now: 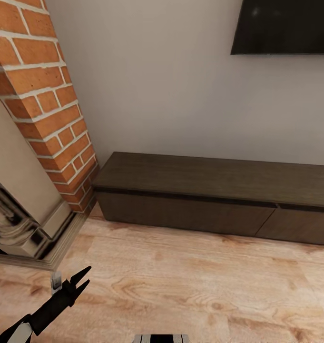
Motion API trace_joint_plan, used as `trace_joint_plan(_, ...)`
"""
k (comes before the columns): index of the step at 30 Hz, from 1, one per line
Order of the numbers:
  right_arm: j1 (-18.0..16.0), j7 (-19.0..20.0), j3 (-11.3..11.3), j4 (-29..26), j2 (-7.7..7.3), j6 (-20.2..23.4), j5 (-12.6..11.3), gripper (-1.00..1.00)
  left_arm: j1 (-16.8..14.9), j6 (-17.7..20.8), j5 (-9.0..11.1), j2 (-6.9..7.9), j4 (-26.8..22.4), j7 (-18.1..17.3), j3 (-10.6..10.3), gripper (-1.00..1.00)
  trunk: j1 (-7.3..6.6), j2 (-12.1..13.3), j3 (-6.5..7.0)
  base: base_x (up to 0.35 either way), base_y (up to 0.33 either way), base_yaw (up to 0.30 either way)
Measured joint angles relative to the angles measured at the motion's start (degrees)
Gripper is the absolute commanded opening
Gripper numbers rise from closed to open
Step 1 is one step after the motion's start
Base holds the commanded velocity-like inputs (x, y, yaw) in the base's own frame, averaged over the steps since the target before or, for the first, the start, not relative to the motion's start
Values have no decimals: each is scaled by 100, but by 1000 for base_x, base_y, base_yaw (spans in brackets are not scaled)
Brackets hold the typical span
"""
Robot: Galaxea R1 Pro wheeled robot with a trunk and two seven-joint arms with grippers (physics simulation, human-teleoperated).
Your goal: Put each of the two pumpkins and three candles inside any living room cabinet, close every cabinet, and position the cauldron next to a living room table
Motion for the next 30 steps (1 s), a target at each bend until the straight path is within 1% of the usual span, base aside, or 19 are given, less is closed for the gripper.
trace_joint_plan(2,10,-2,13,-31,-6,0,-62,-100,0,0,0,0,1,0,0,100,5,-3,-44,0,0,0)
trace_joint_plan(5,3,-4,20,-149,-10,0,-117,-100,0,4,1,5,-1,-19,0,100,5,-3,-45,0,0,0)
trace_joint_plan(11,4,2,8,-346,-12,-1,-129,-100,0,14,39,6,-22,-64,2,100,5,-3,-45,13,0,0)
trace_joint_plan(15,1,8,-3,-375,-18,-2,-131,-100,0,10,49,1,-36,-75,1,100,3,-3,-45,191,-7,0)
trace_joint_plan(22,37,57,-37,-385,-29,-1,-166,-100,0,9,53,-1,-44,-79,-6,100,2,-3,-45,277,-57,0)
trace_joint_plan(26,28,133,-60,-386,-102,-2,-304,-100,-1,3,53,-18,-61,-91,-19,100,2,-3,-45,291,-34,0)
trace_joint_plan(30,20,222,-63,-389,-260,-3,-498,-100,-1,1,53,-69,-104,-108,-30,100,2,-3,-45,293,-9,0)
